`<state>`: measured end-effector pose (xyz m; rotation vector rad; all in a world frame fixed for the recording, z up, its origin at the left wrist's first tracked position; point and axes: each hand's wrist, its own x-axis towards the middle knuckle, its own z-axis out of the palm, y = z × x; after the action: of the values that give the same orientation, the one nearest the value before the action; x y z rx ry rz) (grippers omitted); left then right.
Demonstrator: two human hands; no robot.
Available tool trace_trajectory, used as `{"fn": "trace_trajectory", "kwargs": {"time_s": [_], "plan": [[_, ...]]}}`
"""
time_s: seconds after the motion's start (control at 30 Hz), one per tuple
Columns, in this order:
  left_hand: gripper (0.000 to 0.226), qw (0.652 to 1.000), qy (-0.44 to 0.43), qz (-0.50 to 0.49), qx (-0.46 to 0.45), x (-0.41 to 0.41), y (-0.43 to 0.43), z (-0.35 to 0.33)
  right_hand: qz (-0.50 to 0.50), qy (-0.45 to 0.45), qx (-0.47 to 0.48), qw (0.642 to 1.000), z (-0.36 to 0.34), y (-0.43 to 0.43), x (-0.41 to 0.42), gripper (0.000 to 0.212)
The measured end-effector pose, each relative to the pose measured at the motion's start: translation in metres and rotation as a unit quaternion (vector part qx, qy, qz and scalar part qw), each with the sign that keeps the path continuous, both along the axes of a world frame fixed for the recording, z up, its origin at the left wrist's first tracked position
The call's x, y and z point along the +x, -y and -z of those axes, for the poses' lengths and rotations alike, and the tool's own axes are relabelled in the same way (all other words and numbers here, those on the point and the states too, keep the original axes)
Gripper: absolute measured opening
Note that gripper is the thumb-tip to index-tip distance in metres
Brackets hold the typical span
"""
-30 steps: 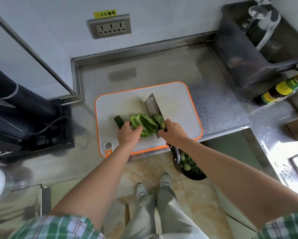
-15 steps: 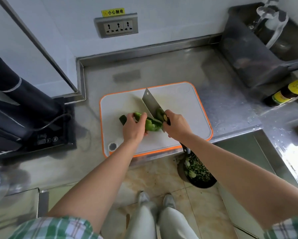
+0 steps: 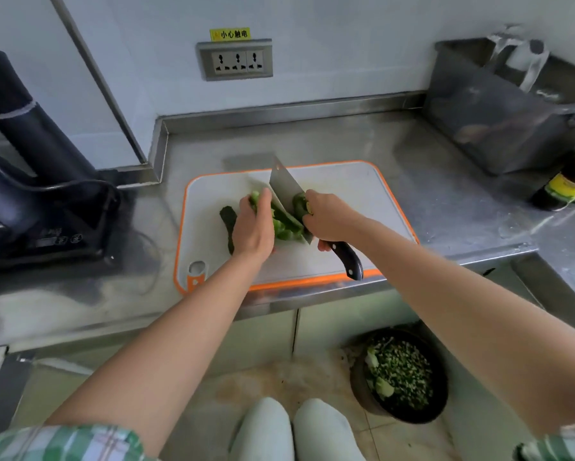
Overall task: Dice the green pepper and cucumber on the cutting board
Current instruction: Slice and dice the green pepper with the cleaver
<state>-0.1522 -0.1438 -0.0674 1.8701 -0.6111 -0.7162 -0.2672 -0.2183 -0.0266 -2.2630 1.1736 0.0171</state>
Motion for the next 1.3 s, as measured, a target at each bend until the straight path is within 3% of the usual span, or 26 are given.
{"fn": "trace_trajectory", "kwargs": {"time_s": [0.07, 0.27, 0.43, 0.67, 0.8, 1.1, 1.3], "plan": [[0.088, 0.999, 0.007, 0.000, -0.032, -0.002, -0.003, 0.005, 0.004, 0.015, -0.006, 1.000, 0.004, -0.001, -0.002, 0.008], [0.101, 0.989, 0.077, 0.095, -0.086, -0.009, -0.023, 0.016, 0.016, 0.055, 0.018, 0.998, 0.005, -0.008, -0.014, 0.009], [0.134, 0.976, 0.051, 0.184, -0.100, -0.003, -0.029, 0.022, 0.014, 0.037, 0.020, 0.999, -0.001, -0.017, -0.026, 0.013], [0.091, 0.975, 0.085, 0.148, -0.146, -0.003, -0.038, 0.031, 0.052, 0.070, -0.040, 0.995, 0.002, -0.023, -0.030, 0.011], [0.087, 0.975, 0.080, 0.126, -0.167, -0.005, -0.037, 0.032, 0.059, 0.106, -0.112, 0.986, -0.004, -0.024, -0.034, 0.006], [0.089, 0.966, 0.194, 0.131, -0.108, -0.017, -0.025, 0.012, 0.030, 0.025, -0.127, 0.991, -0.014, -0.035, -0.039, 0.012], [0.088, 0.977, 0.165, 0.107, -0.086, -0.015, -0.019, 0.012, 0.035, 0.024, -0.134, 0.990, -0.025, -0.036, -0.044, 0.012]]}}
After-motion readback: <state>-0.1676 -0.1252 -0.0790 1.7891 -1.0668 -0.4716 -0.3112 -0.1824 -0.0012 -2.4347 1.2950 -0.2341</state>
